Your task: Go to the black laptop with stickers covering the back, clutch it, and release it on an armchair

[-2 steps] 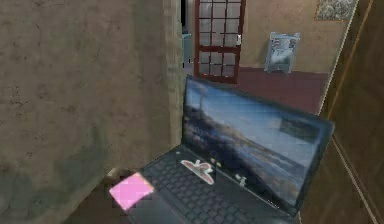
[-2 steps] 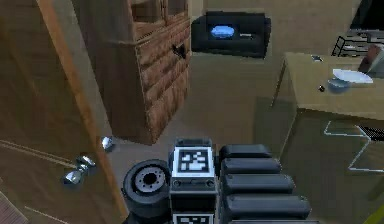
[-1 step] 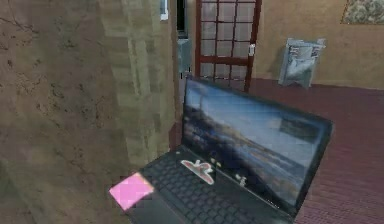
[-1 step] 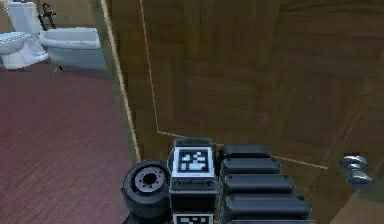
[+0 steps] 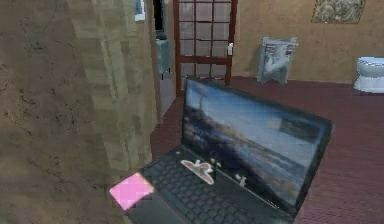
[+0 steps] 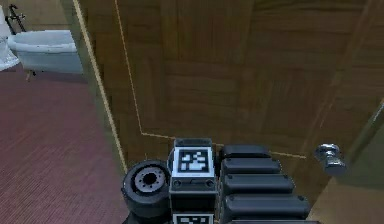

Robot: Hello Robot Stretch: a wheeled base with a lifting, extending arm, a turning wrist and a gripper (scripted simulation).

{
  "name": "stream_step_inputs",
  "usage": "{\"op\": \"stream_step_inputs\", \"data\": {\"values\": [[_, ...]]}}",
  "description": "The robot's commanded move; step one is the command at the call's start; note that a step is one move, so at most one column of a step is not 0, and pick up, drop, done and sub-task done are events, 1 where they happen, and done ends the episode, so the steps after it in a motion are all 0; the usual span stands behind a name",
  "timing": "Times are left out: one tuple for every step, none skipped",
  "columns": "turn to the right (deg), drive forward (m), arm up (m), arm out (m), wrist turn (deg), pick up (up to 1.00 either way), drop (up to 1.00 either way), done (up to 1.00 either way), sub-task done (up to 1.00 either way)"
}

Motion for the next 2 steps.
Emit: {"op": "stream_step_inputs", "data": {"values": [[3.0,0.00,0.00,0.00,0.0,0.00,0.00,0.00,0.00],[0.0,0.15,0.00,0.00,0.0,0.00,0.00,0.00,0.00]]}}
